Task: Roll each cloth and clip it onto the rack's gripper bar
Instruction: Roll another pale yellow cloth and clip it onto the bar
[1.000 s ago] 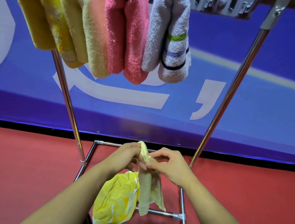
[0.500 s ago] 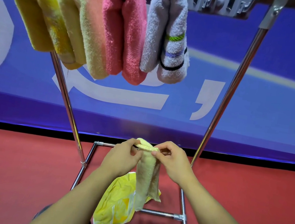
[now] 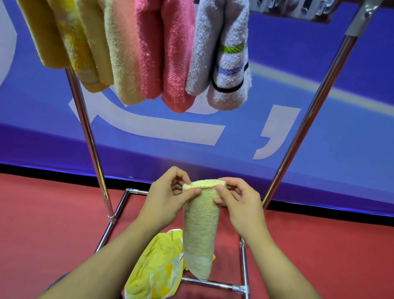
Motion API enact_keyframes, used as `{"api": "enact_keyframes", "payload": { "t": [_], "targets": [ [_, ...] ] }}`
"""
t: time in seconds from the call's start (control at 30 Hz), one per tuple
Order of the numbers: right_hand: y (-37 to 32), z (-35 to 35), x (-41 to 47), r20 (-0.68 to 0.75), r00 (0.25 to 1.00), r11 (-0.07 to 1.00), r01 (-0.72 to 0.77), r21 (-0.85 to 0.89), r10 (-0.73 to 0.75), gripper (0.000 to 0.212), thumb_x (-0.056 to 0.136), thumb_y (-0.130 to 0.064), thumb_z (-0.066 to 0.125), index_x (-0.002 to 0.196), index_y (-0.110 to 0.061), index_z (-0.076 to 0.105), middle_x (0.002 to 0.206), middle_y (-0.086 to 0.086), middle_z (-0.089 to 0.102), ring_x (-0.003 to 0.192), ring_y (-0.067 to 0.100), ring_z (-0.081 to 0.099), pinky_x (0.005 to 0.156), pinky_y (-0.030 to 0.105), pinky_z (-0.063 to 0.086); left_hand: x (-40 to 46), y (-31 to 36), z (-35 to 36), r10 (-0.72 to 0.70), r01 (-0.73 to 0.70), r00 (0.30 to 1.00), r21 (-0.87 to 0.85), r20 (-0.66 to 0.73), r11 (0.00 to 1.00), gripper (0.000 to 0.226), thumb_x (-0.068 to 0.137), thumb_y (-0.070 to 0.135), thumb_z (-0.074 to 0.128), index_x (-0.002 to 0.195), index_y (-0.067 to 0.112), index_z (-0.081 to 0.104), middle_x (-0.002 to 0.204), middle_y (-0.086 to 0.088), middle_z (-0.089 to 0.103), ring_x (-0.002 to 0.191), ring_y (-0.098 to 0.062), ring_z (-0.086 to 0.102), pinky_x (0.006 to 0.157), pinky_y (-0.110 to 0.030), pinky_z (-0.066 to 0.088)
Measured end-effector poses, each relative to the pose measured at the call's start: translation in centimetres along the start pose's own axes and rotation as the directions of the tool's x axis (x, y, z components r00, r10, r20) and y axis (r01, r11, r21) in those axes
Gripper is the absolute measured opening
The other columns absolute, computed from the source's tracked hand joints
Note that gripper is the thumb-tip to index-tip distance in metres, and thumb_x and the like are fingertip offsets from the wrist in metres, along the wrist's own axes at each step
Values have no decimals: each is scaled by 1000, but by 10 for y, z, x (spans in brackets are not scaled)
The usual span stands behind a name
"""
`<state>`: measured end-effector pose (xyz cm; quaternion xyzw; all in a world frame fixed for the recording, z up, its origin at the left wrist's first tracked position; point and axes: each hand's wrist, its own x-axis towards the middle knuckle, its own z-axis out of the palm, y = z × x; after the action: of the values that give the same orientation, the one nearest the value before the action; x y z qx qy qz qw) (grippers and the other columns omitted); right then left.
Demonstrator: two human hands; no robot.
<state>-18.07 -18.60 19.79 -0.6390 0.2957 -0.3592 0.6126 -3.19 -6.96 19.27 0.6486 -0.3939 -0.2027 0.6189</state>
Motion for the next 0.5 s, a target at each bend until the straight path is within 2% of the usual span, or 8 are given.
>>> {"api": "enact_keyframes", "payload": {
  "t": [0.1, 0.23, 0.33, 0.43, 0.5],
  "targets": [
    [-1, 4, 0, 20, 1000, 998, -2, 65, 0, 15, 94, -2, 66, 100, -15, 71, 91, 3, 73, 83, 17, 74, 73, 20, 58, -1, 7, 2, -5, 5, 1000, -132, 6, 991, 39, 84, 3, 80, 114, 12, 57, 76, 0, 55, 69, -6, 59, 68, -16, 50],
    [-5, 9, -1, 46, 998, 991, 25, 132, -32, 15, 95, -1, 64, 106, -9, 71, 96, 7, 77, 88, 18, 75, 78, 24, 59, -5, 8, 0, -4, 30, 992, -213, 123, 977, 61, 83, 9, 82, 136, 19, 53, 99, -1, 58, 88, -7, 62, 80, -18, 51],
    [-9, 12, -3, 60, 997, 985, 31, 170, -42, 16, 95, -1, 64, 106, -8, 72, 94, 9, 78, 81, 19, 75, 75, 22, 58, -9, 15, 5, -31, 57, 986, -154, 162, 986, 53, 80, 13, 86, 129, 16, 64, 114, 3, 74, 102, -7, 71, 85, -19, 52],
    [-12, 13, -3, 49, 997, 977, 44, 211, -56, 17, 95, 1, 62, 105, -9, 72, 90, 5, 78, 77, 14, 74, 73, 20, 58, -10, 21, 11, -6, 35, 986, -173, 165, 984, 26, 86, 9, 79, 111, 13, 76, 105, 5, 80, 103, -7, 73, 86, -16, 51],
    [-10, 13, -2, 45, 997, 975, 53, 216, -65, 16, 96, -1, 62, 107, -9, 71, 92, 6, 77, 81, 14, 73, 77, 22, 58, -9, 22, 13, 8, 17, 989, -172, 146, 985, 20, 89, 11, 76, 108, 17, 78, 104, 9, 80, 104, -4, 73, 86, -14, 51]
  ]
}}
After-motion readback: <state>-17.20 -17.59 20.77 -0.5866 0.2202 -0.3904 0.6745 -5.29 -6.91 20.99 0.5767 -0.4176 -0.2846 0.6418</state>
